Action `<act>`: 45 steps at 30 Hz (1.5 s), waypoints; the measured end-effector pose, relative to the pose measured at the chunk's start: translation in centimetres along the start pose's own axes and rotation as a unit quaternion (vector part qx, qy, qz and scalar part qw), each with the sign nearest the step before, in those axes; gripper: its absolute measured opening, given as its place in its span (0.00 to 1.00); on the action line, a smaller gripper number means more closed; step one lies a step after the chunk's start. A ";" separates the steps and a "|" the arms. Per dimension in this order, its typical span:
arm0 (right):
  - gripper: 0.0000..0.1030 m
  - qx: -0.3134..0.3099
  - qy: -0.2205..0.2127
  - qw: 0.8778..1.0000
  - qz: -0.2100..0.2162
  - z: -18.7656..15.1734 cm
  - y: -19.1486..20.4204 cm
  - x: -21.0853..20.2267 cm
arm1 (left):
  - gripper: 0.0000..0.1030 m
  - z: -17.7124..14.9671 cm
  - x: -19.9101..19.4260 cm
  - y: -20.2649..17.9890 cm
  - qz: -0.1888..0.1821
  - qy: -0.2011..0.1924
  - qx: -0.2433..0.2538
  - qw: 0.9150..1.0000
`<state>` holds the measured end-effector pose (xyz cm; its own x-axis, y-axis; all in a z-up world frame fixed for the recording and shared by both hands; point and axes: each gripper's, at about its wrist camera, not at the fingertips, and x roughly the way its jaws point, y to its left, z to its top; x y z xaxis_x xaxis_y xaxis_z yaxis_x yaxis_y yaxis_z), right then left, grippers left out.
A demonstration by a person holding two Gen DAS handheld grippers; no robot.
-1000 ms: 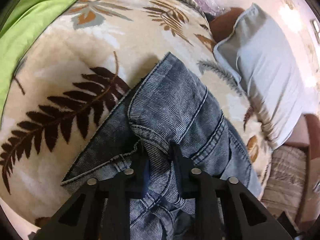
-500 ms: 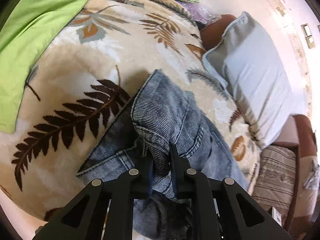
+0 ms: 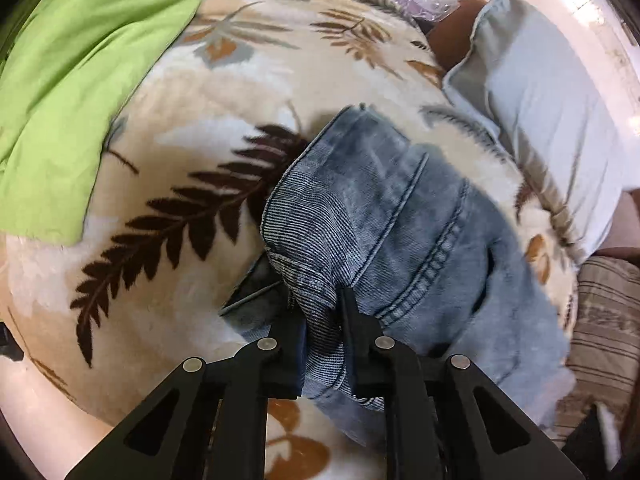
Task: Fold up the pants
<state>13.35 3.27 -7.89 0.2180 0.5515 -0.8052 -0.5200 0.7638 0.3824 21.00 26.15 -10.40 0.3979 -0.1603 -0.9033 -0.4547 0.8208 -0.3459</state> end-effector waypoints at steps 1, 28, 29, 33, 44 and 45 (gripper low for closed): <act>0.05 0.006 -0.003 1.000 0.004 0.0 -0.1 -0.1 | 0.16 0.0 -0.5 -0.1 -0.005 -0.008 -0.002 1.000; 0.64 0.223 -0.138 0.965 -0.022 -10.4 -15.8 -19.4 | 0.55 -17.5 -9.9 -9.9 -0.047 -0.125 0.172 0.976; 0.64 0.235 -0.144 0.961 -0.029 -11.0 -16.9 -20.1 | 0.55 -18.0 -10.1 -10.7 -0.050 -0.124 0.184 0.974; 0.64 0.269 -0.170 0.947 -0.041 -12.5 -19.7 -22.3 | 0.56 -20.0 -10.4 -14.2 -0.068 -0.106 0.227 0.966; 0.64 0.334 -0.215 0.912 -0.106 -14.6 -25.8 -27.7 | 0.56 -21.4 -7.9 -21.0 -0.090 -0.068 0.317 0.942; 0.64 0.341 -0.217 0.907 -0.120 -14.7 -26.5 -28.1 | 0.56 -21.5 -7.4 -22.0 -0.093 -0.059 0.328 0.938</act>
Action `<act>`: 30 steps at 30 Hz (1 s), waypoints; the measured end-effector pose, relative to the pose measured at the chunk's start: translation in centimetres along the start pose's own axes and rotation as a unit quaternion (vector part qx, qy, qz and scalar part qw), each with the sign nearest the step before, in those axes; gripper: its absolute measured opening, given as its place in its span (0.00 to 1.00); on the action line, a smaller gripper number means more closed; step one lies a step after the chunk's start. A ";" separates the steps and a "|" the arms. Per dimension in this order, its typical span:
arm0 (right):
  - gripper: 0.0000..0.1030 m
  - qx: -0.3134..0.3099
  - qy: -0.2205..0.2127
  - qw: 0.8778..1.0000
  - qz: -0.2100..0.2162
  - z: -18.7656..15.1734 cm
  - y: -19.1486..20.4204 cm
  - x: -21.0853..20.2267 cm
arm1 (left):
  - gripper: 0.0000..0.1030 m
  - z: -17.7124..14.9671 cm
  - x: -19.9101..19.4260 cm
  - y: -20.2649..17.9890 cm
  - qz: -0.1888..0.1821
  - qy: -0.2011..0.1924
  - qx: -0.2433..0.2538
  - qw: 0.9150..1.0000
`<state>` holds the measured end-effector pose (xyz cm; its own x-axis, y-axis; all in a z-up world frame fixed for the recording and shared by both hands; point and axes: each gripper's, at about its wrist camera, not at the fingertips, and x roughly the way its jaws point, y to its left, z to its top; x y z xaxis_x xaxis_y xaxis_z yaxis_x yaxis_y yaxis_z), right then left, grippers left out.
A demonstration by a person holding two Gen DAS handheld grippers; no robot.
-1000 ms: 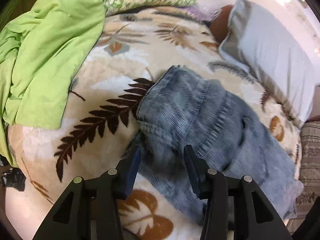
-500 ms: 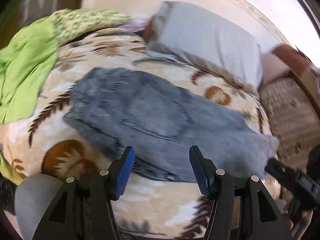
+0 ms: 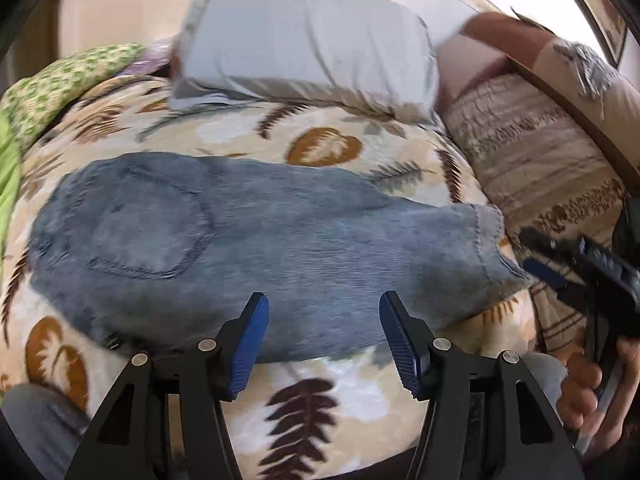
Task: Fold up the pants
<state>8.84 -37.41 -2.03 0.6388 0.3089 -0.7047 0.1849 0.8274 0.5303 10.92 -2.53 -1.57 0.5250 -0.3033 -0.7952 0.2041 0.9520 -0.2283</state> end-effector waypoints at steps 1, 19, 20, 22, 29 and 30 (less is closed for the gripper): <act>0.64 0.008 -0.007 1.000 -0.014 0.5 -0.9 -0.2 | 0.56 0.5 1.0 -0.3 -0.002 0.005 0.006 1.000; 0.64 0.131 -0.001 0.990 -0.046 1.6 -11.0 -0.4 | 0.56 1.4 15.1 -15.9 -0.108 0.111 0.224 0.962; 0.64 0.134 0.006 0.990 -0.041 1.5 -11.4 -0.3 | 0.56 1.1 15.8 -16.9 -0.109 0.114 0.243 0.957; 0.64 0.144 0.018 0.989 -0.031 1.6 -11.9 -0.2 | 0.56 0.5 17.6 -18.8 -0.103 0.122 0.280 0.947; 0.67 0.166 0.034 0.986 -0.008 2.2 -13.4 0.3 | 0.20 0.9 20.1 -20.4 -0.101 0.102 0.257 0.956; 0.67 0.167 0.041 0.985 -0.005 2.3 -13.5 0.5 | 0.18 0.9 20.2 -20.2 -0.104 0.100 0.257 0.956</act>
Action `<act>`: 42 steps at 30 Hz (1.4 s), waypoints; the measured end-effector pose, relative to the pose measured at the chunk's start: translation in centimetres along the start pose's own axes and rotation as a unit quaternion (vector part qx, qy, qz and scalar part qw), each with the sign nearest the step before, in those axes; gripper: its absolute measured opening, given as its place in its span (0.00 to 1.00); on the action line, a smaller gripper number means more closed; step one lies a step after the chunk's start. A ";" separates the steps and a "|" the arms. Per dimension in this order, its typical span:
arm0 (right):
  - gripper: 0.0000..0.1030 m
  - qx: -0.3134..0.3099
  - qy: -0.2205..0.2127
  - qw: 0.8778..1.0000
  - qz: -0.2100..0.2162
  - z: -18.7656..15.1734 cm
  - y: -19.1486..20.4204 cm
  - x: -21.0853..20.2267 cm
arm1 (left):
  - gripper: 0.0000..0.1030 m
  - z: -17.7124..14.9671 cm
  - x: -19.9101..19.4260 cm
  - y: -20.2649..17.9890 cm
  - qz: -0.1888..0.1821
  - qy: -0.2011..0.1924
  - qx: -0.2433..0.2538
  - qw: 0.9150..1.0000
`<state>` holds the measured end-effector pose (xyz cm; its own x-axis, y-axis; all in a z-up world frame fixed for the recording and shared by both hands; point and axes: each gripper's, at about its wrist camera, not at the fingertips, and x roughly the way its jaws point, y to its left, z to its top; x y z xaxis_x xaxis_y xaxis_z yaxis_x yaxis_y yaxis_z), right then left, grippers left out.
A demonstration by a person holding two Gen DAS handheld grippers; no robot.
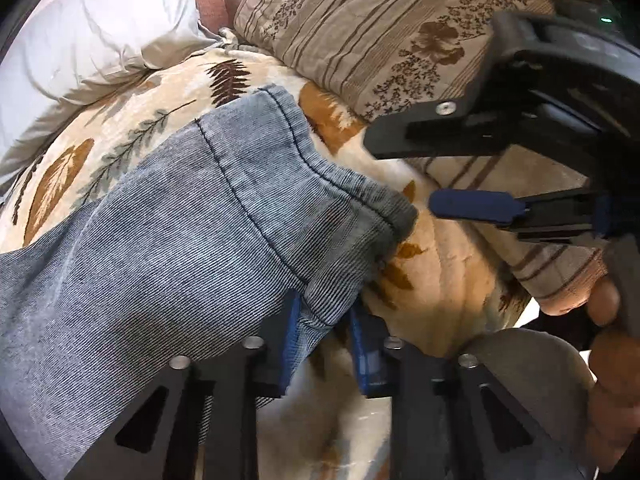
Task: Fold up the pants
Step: 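Grasp the leg hem with the right gripper while the left gripper grasps the hem too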
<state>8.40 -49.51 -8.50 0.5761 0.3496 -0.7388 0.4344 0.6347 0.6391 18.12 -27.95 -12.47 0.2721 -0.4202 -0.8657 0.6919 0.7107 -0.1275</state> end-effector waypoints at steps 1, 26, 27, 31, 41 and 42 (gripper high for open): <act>0.67 0.001 0.007 1.000 0.001 0.2 0.0 0.3 | 0.16 -0.2 0.2 0.3 -0.005 -0.004 -0.002 1.000; 0.09 -0.090 0.016 0.995 0.045 -0.2 6.5 0.0 | 0.13 -1.4 -8.4 3.4 -0.089 -0.095 -0.105 0.986; 0.09 -0.103 0.012 0.993 0.053 -0.4 7.6 -0.6 | 0.13 -1.6 -9.2 3.7 -0.092 -0.104 -0.113 0.984; 0.09 -0.165 0.001 0.984 0.068 -1.4 12.5 -1.8 | 0.13 -3.6 -12.3 6.1 -0.095 -0.141 -0.162 0.972; 0.09 -0.285 0.059 0.951 0.106 -8.0 24.5 1.3 | 0.12 -12.0 -19.2 13.7 -0.066 -0.205 -0.307 0.927; 0.09 -0.296 0.066 0.947 0.105 -9.0 25.5 2.1 | 0.12 -12.8 -19.6 14.5 -0.066 -0.203 -0.322 0.923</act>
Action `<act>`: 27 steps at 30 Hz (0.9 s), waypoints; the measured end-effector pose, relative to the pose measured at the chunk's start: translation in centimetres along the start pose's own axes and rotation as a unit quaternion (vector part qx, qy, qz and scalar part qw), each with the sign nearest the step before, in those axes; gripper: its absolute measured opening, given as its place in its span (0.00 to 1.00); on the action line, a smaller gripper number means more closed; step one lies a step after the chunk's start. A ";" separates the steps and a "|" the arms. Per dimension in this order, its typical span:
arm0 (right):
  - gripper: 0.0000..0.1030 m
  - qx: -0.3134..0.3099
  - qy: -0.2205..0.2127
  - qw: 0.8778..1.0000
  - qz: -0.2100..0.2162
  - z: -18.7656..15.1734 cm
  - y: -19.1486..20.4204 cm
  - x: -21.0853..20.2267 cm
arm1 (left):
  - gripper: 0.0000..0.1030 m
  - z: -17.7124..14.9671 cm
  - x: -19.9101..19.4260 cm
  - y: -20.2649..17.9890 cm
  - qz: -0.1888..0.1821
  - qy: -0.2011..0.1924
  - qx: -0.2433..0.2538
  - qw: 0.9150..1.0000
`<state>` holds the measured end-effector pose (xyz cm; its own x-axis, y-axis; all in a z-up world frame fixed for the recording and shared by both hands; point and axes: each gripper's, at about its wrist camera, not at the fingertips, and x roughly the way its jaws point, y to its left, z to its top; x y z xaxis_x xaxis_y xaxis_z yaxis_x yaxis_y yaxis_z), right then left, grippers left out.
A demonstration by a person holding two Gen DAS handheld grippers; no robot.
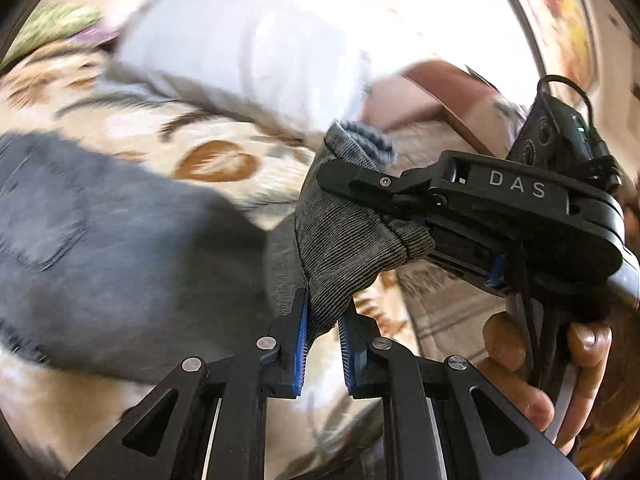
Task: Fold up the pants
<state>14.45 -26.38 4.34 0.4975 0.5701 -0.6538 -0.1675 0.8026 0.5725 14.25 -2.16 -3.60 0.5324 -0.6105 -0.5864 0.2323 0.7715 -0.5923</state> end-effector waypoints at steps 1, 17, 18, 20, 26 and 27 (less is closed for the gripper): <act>0.09 -0.011 0.009 1.000 0.000 -0.1 1.1 1.0 | 0.12 0.0 -0.7 1.4 0.007 -0.001 -0.017 1.000; 0.27 0.029 0.129 0.990 0.042 -5.1 1.7 16.2 | 0.15 -1.7 2.3 12.0 0.093 0.118 -0.144 0.978; 0.39 0.049 0.120 0.990 0.062 -4.9 1.1 15.7 | 0.19 -1.5 1.8 12.1 0.087 0.115 -0.147 0.979; 0.62 0.072 0.089 0.990 0.077 -4.3 0.3 13.2 | 0.31 -1.1 0.8 12.2 0.086 0.102 -0.147 0.980; 0.69 0.041 0.013 0.999 0.019 -4.2 -1.1 6.2 | 0.47 0.5 -3.0 12.2 0.086 0.069 -0.144 0.983; 0.69 0.044 0.007 0.999 0.001 -4.6 -2.0 5.7 | 0.50 0.9 -3.3 12.3 0.099 0.065 -0.139 0.983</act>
<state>13.67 -23.99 -2.81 0.4853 0.5749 -0.6588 -0.0934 0.7832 0.6146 16.10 9.46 -8.45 0.4315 -0.4857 -0.7602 -0.1060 0.8096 -0.5774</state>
